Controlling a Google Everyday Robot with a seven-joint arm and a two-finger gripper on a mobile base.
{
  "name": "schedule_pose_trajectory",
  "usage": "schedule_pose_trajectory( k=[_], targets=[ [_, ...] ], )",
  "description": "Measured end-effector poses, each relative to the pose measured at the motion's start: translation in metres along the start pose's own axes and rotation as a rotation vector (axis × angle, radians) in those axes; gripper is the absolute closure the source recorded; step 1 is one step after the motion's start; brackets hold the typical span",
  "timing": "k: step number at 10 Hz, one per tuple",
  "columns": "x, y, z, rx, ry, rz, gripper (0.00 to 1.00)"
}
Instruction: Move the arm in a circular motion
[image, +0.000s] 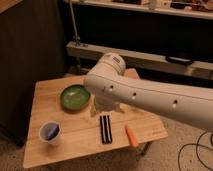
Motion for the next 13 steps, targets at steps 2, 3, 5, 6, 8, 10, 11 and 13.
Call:
schedule_pose_trajectory(
  k=[2,3,5,6,8,10,11,13],
  targets=[
    [0.0,0.0,0.0,0.0,0.0,0.0,0.24],
    [0.001,0.0,0.0,0.002,0.0,0.0,0.24],
    [0.007,0.006,0.004,0.031,0.01,0.007,0.24],
    [0.014,0.014,0.006,0.047,0.016,0.016,0.24],
    [0.041,0.047,0.015,0.076,0.023,0.058,0.24],
    [0.06,0.102,0.024,0.077,0.017,0.133,0.24],
    [0.059,0.13,0.025,0.061,0.013,0.167,0.24],
    [0.038,0.186,0.021,-0.002,-0.015,0.234,0.24]
  ],
)
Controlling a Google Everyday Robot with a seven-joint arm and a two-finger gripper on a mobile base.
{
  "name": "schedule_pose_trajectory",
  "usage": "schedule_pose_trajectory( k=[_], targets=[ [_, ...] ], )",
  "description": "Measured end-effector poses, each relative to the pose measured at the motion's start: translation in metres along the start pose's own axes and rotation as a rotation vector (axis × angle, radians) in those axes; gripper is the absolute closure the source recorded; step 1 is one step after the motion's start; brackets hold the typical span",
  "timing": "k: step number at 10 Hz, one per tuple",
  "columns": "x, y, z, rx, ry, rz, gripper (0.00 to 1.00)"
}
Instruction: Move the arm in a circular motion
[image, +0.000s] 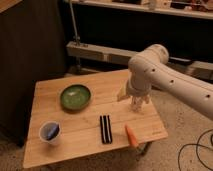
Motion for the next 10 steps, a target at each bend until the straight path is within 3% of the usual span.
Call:
schedule_pose_trajectory(
  k=[2,3,5,7,10],
  targets=[
    [-0.027,0.042,-0.014,-0.074,-0.032,0.015,0.24],
    [-0.048,0.054,-0.019,-0.09,-0.046,0.006,0.24],
    [-0.082,0.06,-0.024,-0.082,-0.057,-0.021,0.24],
    [-0.104,0.045,-0.025,-0.047,-0.062,-0.056,0.24],
    [-0.119,-0.022,-0.025,0.044,-0.059,-0.145,0.24]
  ],
)
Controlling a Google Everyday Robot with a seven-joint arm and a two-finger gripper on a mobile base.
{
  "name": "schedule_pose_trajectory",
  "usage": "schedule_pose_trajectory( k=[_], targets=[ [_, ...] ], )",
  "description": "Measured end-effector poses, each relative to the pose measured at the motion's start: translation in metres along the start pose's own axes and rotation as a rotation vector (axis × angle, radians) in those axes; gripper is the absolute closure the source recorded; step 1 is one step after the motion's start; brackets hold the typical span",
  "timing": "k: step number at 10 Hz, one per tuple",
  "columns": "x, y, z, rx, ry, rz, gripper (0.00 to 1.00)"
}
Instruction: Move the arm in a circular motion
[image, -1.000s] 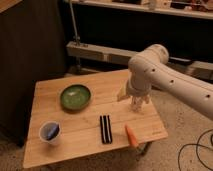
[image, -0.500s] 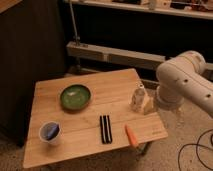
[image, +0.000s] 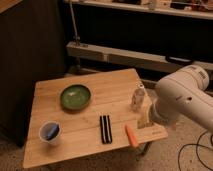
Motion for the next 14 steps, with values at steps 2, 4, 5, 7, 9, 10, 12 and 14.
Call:
schedule_pose_trajectory(
  k=[2,4,5,7,9,10,12,14],
  targets=[
    [0.008,-0.056,0.002,0.05,0.005,-0.062,0.24],
    [0.024,-0.112,0.006,0.084,0.014,-0.124,0.24],
    [0.035,-0.135,0.008,0.092,0.022,-0.148,0.24],
    [0.071,-0.168,0.016,0.072,0.067,-0.186,0.24],
    [0.113,-0.169,0.025,0.04,0.095,-0.174,0.24],
    [0.135,-0.16,0.03,0.03,0.103,-0.164,0.24],
    [0.178,-0.124,0.043,0.013,0.114,-0.131,0.24],
    [0.194,-0.074,0.051,-0.009,0.114,-0.082,0.24]
  ],
)
